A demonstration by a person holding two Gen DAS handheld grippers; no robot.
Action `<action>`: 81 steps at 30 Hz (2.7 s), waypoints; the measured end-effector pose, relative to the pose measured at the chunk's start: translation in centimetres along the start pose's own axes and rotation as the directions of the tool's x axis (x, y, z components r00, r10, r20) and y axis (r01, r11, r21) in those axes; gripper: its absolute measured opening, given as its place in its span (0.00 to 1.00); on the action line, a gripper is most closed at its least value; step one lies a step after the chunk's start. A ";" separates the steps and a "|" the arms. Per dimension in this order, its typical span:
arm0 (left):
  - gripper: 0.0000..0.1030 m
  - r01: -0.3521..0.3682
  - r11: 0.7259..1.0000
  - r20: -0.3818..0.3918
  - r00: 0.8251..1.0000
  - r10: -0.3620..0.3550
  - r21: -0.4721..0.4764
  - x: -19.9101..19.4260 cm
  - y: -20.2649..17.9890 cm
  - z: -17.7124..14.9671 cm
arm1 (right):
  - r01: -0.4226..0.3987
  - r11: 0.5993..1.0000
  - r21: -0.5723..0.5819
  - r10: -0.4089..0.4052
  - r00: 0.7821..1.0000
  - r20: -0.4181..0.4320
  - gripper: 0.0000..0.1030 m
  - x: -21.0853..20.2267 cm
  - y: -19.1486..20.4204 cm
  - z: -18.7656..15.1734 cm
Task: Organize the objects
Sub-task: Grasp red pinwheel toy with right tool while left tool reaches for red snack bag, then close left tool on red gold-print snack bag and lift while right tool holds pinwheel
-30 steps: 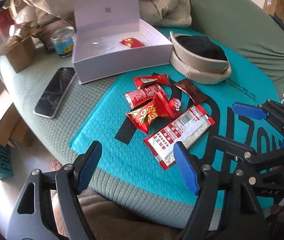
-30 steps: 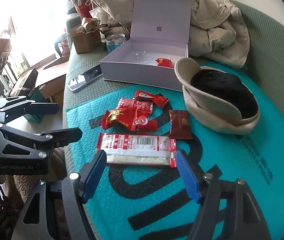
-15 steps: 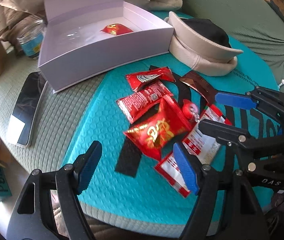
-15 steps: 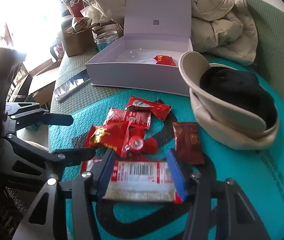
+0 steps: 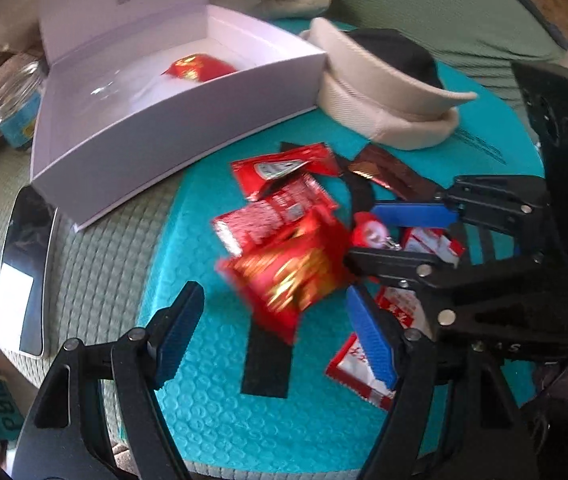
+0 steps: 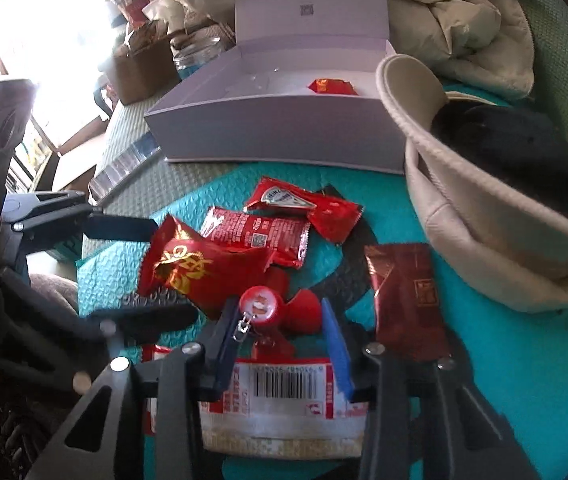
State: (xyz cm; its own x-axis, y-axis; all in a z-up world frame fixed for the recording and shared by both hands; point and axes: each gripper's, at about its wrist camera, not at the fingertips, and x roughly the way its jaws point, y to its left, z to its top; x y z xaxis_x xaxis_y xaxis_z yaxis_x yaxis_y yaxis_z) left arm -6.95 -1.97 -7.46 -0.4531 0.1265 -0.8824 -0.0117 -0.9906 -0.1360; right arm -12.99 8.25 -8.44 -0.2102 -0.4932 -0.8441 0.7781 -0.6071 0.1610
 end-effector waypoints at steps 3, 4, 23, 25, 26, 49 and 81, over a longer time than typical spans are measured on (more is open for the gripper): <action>0.71 0.012 1.000 0.002 1.000 -0.012 0.011 0.0 -0.4 0.4 | 0.005 1.000 0.026 -0.005 1.000 0.007 0.39 -0.3 -0.4 -0.3; 0.71 0.018 1.000 0.004 1.000 -0.018 0.009 0.0 -0.5 0.4 | 0.006 0.999 0.035 -0.006 1.000 0.010 0.39 -0.6 -0.6 -0.4; 0.72 -0.013 0.997 -0.020 1.000 0.014 0.074 1.9 -2.6 1.5 | 0.058 0.994 0.097 -0.066 0.995 0.079 0.39 -6.3 -1.9 -3.1; 0.72 -0.022 0.996 -0.008 1.000 0.023 0.086 2.1 -2.8 1.5 | 0.066 0.992 0.107 -0.074 0.995 0.071 0.39 -6.5 -2.0 -3.4; 0.72 -0.031 0.995 -0.002 1.000 0.031 0.094 2.2 -2.9 1.4 | 0.070 0.992 0.109 -0.077 0.995 0.069 0.39 -6.6 -2.0 -3.5; 0.24 0.033 0.999 0.037 0.999 -0.031 -0.027 -2.6 -3.5 -2.0 | 0.117 0.984 0.134 -0.130 0.988 0.088 0.39 -10.0 -0.1 -5.7; 0.24 -0.138 0.934 0.166 0.966 0.200 -0.328 -16.7 2.4 -16.5 | -0.072 0.977 -0.200 0.100 0.986 0.133 0.39 -11.8 16.5 -7.0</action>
State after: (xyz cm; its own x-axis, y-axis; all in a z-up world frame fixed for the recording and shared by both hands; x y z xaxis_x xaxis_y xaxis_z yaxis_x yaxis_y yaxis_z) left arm 15.26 -5.62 -0.51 -0.5878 -0.0849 -0.8046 0.3441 -0.9263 -0.1536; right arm 6.54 8.43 0.61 -0.2084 -0.6297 -0.7483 0.8939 -0.4331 0.1155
